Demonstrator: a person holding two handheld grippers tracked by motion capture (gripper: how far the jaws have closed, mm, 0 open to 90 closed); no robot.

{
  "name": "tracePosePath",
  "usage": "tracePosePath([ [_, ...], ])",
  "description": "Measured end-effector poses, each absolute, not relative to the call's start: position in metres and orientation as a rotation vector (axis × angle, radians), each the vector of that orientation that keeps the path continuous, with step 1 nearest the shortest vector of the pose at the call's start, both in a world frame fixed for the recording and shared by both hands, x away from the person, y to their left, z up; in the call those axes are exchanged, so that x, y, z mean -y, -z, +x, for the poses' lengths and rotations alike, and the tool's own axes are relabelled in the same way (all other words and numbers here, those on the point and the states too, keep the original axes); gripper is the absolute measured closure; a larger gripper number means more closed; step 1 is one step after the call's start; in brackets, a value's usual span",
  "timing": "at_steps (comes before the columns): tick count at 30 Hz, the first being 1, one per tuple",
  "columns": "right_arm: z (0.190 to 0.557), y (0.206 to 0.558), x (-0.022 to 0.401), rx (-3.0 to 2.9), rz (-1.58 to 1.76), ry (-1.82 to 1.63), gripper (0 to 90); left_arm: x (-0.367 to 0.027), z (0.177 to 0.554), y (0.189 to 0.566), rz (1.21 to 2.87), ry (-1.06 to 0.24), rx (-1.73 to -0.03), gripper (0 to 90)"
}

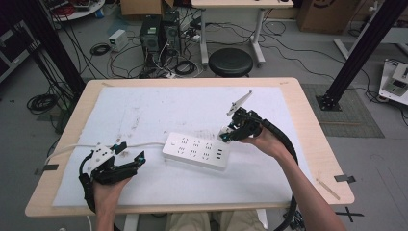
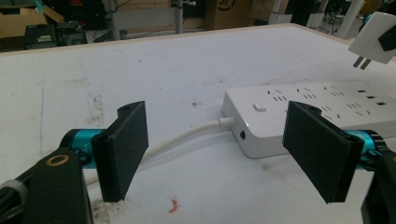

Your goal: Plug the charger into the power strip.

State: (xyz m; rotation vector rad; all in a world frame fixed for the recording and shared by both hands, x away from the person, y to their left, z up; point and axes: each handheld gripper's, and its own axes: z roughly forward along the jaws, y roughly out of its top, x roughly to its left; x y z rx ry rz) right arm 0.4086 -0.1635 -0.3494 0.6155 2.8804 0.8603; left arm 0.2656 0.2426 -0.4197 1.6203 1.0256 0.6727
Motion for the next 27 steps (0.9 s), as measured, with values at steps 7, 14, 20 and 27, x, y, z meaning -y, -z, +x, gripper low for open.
tracePosePath([
  [7,0.411,0.348,0.146,-2.932,0.549,-0.816,63.4,-0.239,0.266,0.42,1.626,-0.668,-1.02,22.5],
  [14,0.412,0.35,0.13,-2.993,0.468,-0.785,63.4,-0.239,0.264,0.419,1.626,-0.668,-1.021,22.5],
  [20,0.415,0.352,0.111,-3.025,0.405,-0.733,63.4,-0.242,0.261,0.42,1.621,-0.669,-1.032,22.5],
  [27,0.415,0.358,0.102,-3.043,0.363,-0.676,63.4,-0.245,0.259,0.421,1.615,-0.673,-1.042,22.6],
])
